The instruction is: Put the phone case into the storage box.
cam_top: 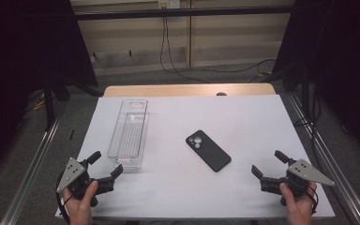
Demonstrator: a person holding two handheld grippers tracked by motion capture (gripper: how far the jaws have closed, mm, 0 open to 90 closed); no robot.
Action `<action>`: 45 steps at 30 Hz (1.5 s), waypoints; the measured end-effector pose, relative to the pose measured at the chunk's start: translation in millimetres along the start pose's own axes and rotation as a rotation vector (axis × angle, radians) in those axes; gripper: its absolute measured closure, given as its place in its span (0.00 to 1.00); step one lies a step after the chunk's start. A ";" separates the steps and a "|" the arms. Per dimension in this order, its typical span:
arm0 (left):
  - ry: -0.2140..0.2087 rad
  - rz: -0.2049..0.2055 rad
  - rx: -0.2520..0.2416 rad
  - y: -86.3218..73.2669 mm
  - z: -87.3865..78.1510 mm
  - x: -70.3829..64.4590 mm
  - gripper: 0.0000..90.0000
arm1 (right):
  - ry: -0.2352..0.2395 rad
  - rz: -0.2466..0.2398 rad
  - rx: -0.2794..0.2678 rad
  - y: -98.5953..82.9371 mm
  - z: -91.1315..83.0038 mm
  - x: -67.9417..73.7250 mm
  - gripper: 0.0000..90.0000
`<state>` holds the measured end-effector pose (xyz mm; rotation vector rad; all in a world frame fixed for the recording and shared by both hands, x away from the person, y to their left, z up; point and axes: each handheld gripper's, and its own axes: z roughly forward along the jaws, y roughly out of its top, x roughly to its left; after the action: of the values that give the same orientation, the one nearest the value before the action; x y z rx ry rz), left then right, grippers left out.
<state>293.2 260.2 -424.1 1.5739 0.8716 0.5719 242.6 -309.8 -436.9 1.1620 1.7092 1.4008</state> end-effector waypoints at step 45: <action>-0.023 -0.001 0.034 -1.5 4.7 -3.6 0.02 | 0.173 -0.002 0.035 10.1 35.8 15.4 0.02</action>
<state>294.4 254.6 -426.1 1.6078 0.8692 0.5399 270.2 -280.7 -434.6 1.0845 1.8600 1.5131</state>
